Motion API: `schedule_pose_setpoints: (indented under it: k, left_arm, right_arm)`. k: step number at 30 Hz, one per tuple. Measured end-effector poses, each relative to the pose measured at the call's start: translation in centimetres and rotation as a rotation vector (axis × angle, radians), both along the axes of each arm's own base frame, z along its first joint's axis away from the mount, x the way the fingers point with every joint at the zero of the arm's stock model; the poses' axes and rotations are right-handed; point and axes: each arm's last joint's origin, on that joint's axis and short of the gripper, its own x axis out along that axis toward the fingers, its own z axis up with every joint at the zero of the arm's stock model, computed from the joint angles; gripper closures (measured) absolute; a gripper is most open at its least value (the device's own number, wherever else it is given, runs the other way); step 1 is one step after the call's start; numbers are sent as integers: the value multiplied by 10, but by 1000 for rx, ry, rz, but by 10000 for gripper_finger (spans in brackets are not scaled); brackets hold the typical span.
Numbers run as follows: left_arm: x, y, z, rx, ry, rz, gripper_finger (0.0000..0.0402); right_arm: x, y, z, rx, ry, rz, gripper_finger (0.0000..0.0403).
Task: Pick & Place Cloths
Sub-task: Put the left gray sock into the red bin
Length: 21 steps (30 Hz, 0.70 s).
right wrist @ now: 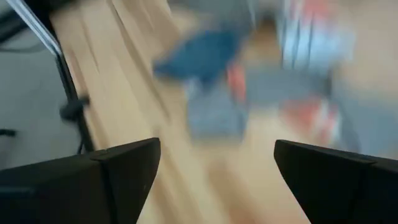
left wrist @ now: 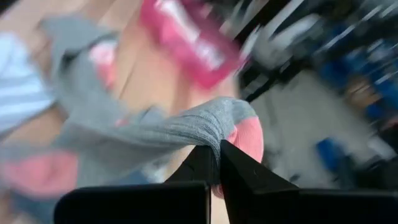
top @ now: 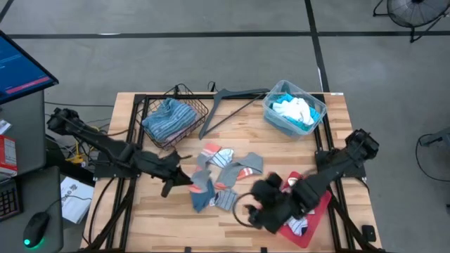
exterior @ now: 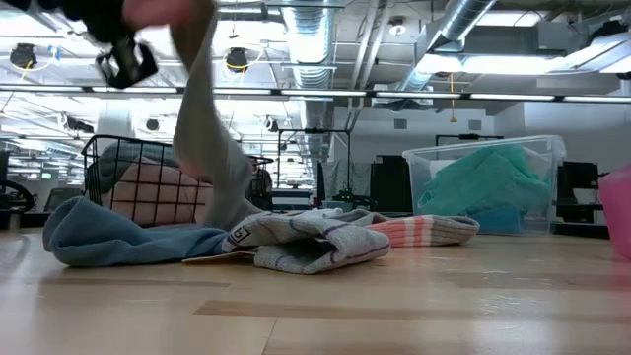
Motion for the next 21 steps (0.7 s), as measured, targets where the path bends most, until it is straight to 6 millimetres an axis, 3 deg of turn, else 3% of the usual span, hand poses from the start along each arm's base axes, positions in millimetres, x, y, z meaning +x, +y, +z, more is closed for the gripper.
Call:
schedule_pose_setpoints:
  k: [5,11,16,21]
  left_arm:
    - [3,3,20,-83,-179,17,401]
    - [5,6,30,-121,-271,37,401]
    - [8,12,32,-120,-296,85,401]
    - [12,25,34,-114,-323,164,402]
  right_arm:
    - [40,-30,14,-221,-156,136,92]
    - [75,-72,27,-319,-276,141,92]
    - [88,-92,33,-296,-325,168,92]
    - [90,-94,33,-301,-323,211,92]
